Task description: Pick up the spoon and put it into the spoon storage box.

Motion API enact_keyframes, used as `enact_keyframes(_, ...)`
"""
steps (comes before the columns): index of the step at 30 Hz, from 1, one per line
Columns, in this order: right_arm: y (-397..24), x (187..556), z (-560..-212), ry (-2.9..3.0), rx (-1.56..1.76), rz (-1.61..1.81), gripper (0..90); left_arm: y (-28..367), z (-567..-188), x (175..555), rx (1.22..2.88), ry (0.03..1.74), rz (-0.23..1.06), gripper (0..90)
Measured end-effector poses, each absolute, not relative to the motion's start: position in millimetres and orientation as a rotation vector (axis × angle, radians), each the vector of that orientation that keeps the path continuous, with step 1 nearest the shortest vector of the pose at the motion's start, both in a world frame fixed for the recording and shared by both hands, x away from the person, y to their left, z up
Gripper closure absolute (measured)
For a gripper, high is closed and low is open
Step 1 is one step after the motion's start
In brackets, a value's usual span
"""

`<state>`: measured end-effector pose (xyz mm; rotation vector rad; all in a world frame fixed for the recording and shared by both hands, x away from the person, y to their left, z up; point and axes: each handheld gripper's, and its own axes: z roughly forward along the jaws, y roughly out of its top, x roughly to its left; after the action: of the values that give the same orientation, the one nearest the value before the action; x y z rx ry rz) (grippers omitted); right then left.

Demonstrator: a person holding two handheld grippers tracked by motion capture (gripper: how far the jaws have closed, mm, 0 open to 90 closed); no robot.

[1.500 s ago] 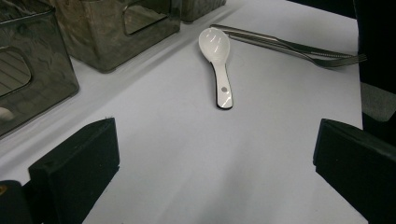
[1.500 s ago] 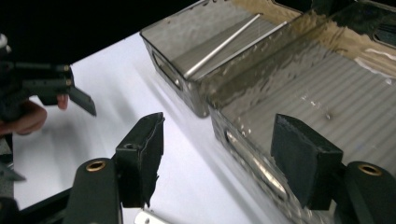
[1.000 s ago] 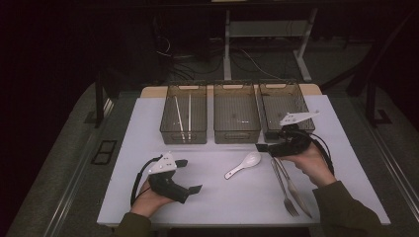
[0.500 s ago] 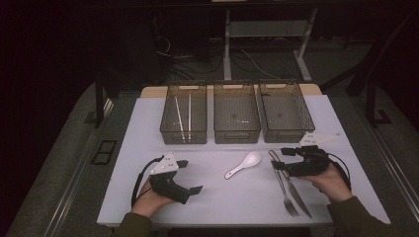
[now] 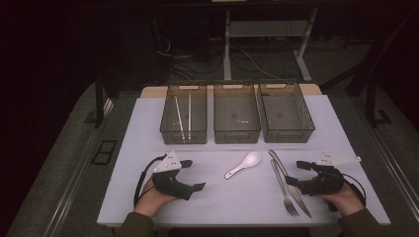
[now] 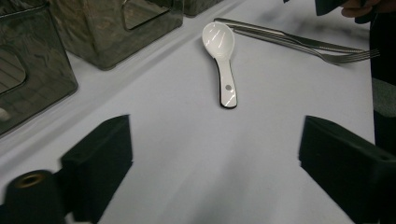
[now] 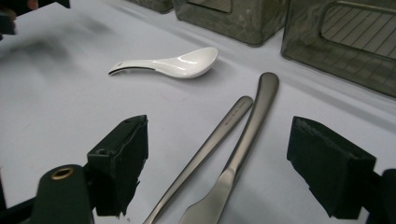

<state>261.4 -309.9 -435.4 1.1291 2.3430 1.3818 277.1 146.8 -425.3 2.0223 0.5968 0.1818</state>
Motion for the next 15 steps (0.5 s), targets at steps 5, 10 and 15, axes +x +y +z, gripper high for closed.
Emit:
enact_keyframes(5,-307.3,260.8,-436.5,2.341,1.098,1.374,20.5,134.2,-420.8,281.9,2.029,0.571,0.196,27.6)
enact_keyframes(10,-306.1,259.9,-436.2,2.34,1.097,1.365,20.6,122.5,-418.9,286.8,2.025,0.57,0.183,36.7)
enact_keyframes(15,-306.9,260.1,-435.8,2.324,1.099,1.368,20.6,113.5,-418.1,292.7,2.017,0.574,0.157,50.2)
